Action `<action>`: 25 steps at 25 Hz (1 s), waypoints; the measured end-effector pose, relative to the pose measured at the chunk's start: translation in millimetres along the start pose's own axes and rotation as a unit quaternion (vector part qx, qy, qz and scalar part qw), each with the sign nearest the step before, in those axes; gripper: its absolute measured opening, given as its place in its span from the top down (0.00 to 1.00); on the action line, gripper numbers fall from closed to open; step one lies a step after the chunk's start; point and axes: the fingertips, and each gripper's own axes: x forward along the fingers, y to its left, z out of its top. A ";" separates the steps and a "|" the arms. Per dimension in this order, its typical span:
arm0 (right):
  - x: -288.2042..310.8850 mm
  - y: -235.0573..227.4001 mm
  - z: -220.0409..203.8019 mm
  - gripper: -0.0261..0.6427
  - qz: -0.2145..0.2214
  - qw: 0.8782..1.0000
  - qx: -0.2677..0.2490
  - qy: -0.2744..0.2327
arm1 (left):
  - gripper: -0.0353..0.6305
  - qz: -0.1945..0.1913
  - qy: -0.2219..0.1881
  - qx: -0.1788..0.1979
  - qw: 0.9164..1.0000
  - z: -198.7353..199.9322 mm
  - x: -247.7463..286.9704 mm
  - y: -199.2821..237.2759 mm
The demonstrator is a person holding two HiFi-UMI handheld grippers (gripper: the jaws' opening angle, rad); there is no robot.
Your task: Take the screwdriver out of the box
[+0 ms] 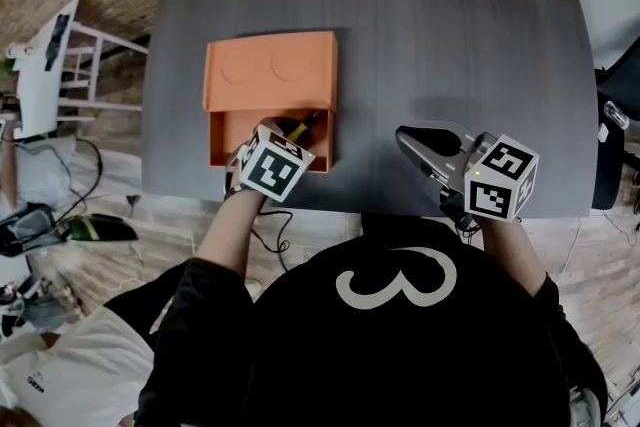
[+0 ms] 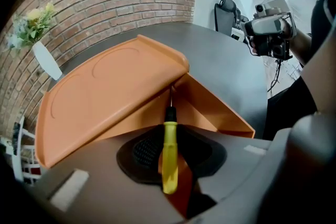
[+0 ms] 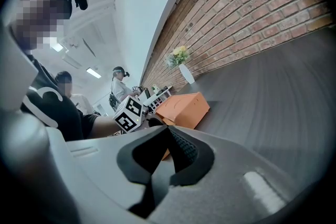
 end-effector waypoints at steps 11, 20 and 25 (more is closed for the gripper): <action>-11.0 3.5 8.3 0.96 -0.004 1.000 -0.013 -0.017 | 0.79 0.023 0.014 0.012 1.000 4.5 -2.2 -1.3; -20.6 14.7 -0.3 0.96 -0.002 1.000 -0.011 -0.023 | 0.80 0.081 0.038 0.095 0.991 3.9 -16.8 -1.6; -22.7 22.8 -1.7 0.96 0.006 0.999 -0.014 -0.032 | 0.80 0.123 0.060 0.155 0.978 -1.5 -28.0 1.6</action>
